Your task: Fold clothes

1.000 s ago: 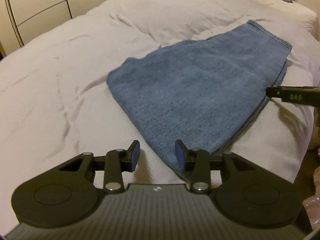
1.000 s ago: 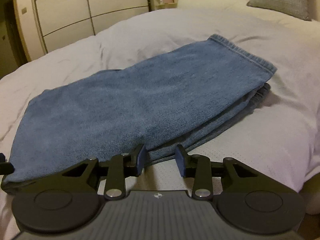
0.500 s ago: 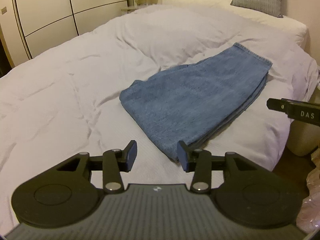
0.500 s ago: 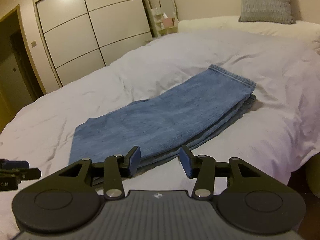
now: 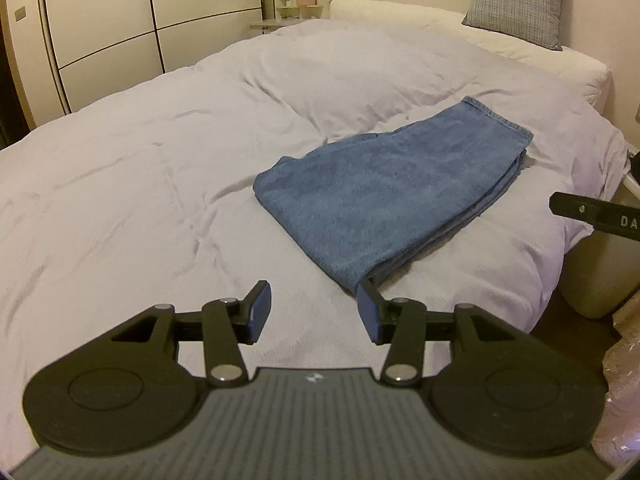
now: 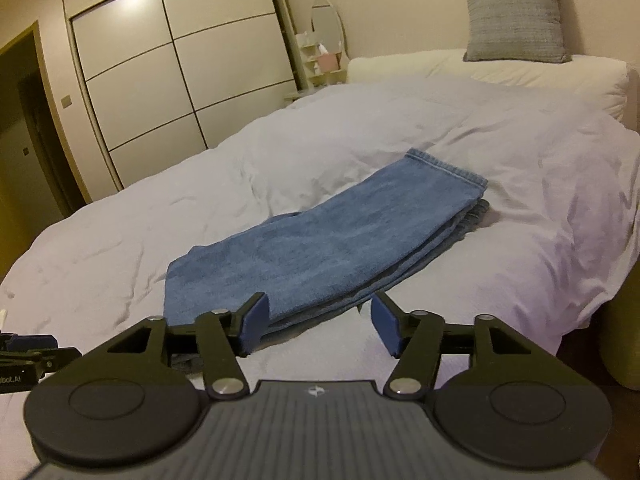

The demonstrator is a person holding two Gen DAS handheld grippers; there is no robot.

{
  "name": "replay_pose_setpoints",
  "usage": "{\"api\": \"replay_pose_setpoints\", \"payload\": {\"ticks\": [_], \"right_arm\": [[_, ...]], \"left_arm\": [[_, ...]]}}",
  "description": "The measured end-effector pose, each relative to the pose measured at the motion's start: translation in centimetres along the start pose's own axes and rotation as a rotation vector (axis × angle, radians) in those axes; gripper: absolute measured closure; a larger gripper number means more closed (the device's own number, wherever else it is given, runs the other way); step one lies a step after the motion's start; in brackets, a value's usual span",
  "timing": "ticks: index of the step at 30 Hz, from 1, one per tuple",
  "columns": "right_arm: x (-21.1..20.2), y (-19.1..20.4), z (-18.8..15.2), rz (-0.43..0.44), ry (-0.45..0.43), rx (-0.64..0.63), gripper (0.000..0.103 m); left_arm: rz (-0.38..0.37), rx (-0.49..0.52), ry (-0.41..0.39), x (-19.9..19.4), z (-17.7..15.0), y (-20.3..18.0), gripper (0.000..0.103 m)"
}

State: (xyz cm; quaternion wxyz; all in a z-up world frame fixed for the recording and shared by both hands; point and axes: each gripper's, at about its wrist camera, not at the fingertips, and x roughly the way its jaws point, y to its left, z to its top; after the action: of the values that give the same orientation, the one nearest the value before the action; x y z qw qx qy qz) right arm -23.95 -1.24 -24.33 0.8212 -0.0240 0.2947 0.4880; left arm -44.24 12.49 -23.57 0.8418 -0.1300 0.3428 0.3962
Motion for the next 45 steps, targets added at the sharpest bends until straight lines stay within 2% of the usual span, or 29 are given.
{"api": "replay_pose_setpoints", "payload": {"ticks": [12, 24, 34, 39, 45], "right_arm": [[0.4, -0.5, -0.5, -0.059, 0.04, -0.025, 0.034], [1.4, -2.5, -0.5, -0.088, 0.063, 0.0, 0.032], [3.6, -2.0, -1.4, -0.075, 0.095, -0.022, 0.031], [5.1, 0.1, -2.3, -0.041, 0.077, -0.17, 0.031], [7.8, 6.0, -5.2, 0.059, 0.043, -0.565, 0.031]], "left_arm": [[-0.051, 0.0, 0.01, 0.6, 0.2, -0.7, 0.057], [-0.053, 0.031, 0.052, 2.1, 0.1, -2.6, 0.052], [-0.045, 0.002, 0.088, 4.0, -0.3, -0.9, 0.052], [-0.058, -0.004, 0.127, 5.9, -0.5, 1.6, 0.053], [-0.091, 0.019, 0.17, 7.8, -0.7, 3.7, 0.053]]}}
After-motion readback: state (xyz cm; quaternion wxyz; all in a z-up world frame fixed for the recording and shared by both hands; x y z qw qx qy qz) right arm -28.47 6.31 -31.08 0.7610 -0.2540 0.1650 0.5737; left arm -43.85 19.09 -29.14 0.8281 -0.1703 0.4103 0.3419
